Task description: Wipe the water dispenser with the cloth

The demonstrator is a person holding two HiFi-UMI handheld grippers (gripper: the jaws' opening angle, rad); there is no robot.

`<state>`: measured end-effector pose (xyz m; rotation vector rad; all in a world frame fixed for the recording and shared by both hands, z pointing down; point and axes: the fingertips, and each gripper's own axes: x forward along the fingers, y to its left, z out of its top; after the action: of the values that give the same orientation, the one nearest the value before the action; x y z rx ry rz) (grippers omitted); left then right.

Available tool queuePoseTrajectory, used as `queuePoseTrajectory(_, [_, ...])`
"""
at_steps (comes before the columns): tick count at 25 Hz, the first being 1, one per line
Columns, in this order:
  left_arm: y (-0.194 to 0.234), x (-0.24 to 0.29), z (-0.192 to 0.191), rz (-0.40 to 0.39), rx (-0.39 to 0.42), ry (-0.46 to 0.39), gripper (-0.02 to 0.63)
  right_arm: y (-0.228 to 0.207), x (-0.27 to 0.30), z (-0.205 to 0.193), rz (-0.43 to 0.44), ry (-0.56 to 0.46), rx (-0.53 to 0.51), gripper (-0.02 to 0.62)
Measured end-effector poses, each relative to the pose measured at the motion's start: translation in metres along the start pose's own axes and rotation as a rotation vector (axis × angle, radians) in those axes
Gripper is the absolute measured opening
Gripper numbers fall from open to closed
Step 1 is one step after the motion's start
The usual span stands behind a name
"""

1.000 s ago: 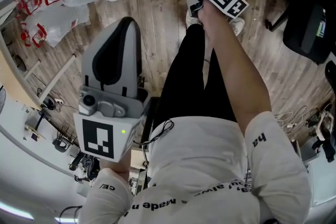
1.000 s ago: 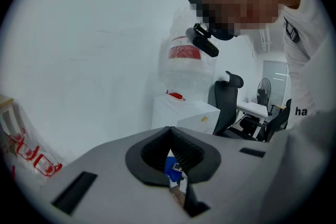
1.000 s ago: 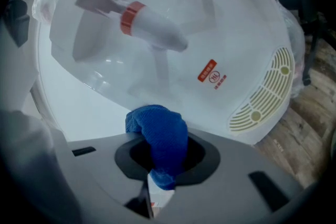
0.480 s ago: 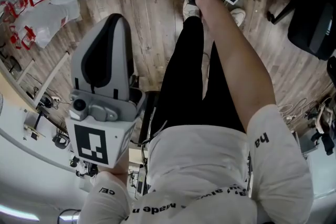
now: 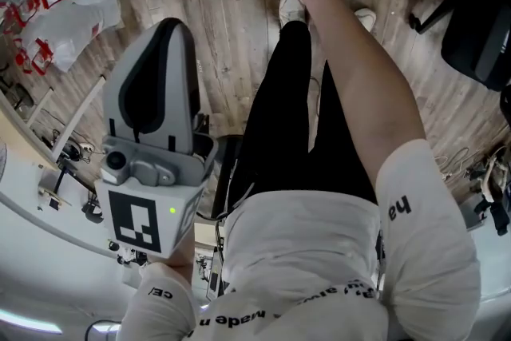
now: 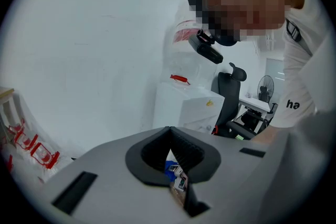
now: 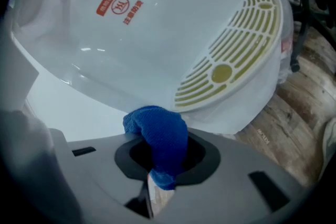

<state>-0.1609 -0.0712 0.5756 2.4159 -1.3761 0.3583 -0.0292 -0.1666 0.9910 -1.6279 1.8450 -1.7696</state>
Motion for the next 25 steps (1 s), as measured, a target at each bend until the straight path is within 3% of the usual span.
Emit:
queuePoseTrajectory(6, [-0.009,0.008,0.007,-0.021,0.016,-0.005,0.018,-0.026,-0.009,0.008,-0.051,0.006,-0.042,0.072])
queuePoseTrajectory(25, [-0.052,0.033,0.008,-0.109,0.050,0.022,0.018,-0.070,-0.050,0.026,-0.096,0.076,-0.196,0.072])
